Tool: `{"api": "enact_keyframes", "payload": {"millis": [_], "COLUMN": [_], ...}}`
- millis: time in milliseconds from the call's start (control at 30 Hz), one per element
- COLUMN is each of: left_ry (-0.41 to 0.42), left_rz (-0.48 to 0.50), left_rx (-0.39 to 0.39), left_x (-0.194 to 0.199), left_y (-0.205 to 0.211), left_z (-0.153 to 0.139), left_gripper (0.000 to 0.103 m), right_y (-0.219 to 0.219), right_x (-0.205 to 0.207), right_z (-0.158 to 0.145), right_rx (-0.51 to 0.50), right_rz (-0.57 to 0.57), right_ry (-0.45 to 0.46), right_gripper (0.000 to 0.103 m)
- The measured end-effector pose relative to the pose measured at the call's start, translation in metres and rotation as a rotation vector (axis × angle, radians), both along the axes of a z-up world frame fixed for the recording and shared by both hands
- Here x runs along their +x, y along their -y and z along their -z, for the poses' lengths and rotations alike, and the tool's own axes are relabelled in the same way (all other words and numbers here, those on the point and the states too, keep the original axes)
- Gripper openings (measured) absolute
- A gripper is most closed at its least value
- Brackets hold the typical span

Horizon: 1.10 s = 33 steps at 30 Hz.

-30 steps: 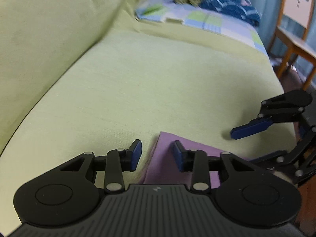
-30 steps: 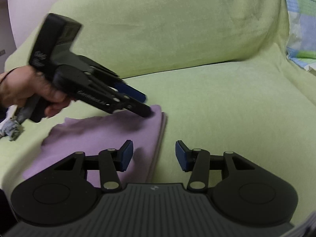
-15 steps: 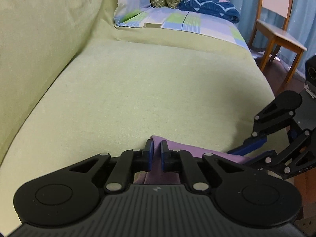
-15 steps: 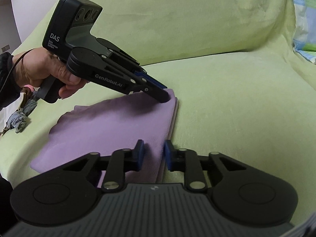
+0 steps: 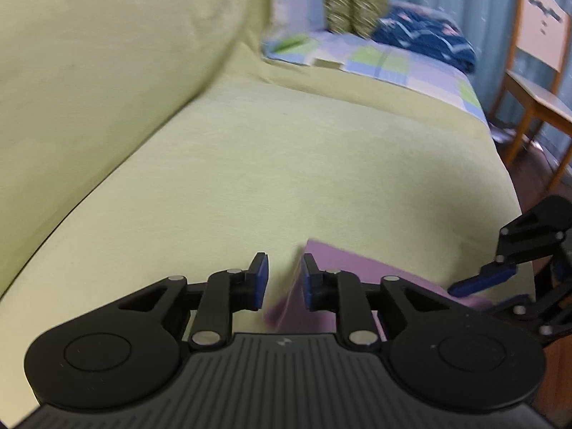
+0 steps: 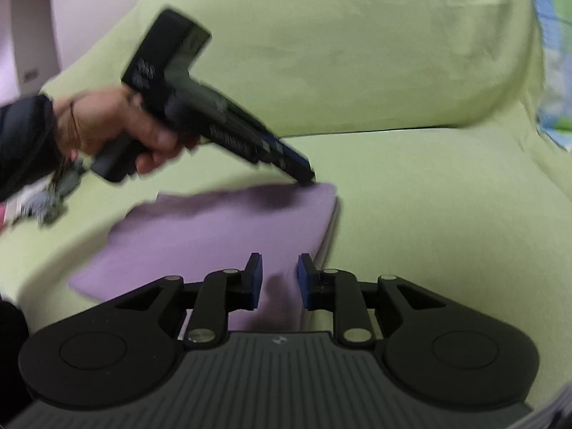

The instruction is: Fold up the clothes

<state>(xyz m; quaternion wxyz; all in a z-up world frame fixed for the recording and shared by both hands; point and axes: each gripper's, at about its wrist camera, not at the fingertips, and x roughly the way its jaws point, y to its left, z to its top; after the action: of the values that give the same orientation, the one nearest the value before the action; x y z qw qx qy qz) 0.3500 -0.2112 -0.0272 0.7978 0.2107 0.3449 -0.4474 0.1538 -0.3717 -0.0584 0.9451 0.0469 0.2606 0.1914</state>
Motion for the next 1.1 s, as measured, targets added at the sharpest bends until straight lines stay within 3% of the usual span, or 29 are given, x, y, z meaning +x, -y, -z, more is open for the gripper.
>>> {"api": "enact_keyframes", "payload": {"millis": [100,267,367,467,567,700,900,1100], "left_ry": [-0.002,-0.013,-0.018,-0.015,-0.013,0.016,0.002,0.02], "left_rz": [-0.047,-0.086,-0.13,-0.18,-0.201,-0.216,-0.27,-0.46], "left_rx": [0.011,0.04,0.016,-0.022,-0.026,-0.011,-0.007,-0.066], "left_x": [-0.027,-0.063,-0.076,-0.094,-0.115,-0.135,-0.158,-0.183], "left_y": [-0.018,-0.034,-0.042,-0.05,-0.047,-0.041,-0.06,-0.088], "left_z": [0.006,0.022,0.021,0.015,0.017,0.032,0.033,0.03], "left_gripper": [0.023,0.023,0.023,0.023,0.023,0.025,0.025,0.025], "right_y": [0.0,0.009,0.012,-0.001,-0.016,-0.044,-0.039,-0.049], "right_x": [-0.01,-0.026,-0.034,-0.034,-0.029,-0.026,-0.041,-0.048], "right_z": [0.004,0.004,-0.002,-0.01,-0.009,0.001,-0.001,-0.015], "right_rx": [-0.087,-0.113,-0.097,-0.074,-0.08,-0.199,-0.222,-0.144], "right_rz": [0.017,0.065,0.08,0.031,-0.031,-0.088,-0.081,-0.075], "right_ry": [-0.01,-0.023,0.006,0.061,0.059,0.075,0.054,0.086], "right_gripper": [0.019,0.021,0.021,0.021,0.021,0.021,0.021,0.022]}}
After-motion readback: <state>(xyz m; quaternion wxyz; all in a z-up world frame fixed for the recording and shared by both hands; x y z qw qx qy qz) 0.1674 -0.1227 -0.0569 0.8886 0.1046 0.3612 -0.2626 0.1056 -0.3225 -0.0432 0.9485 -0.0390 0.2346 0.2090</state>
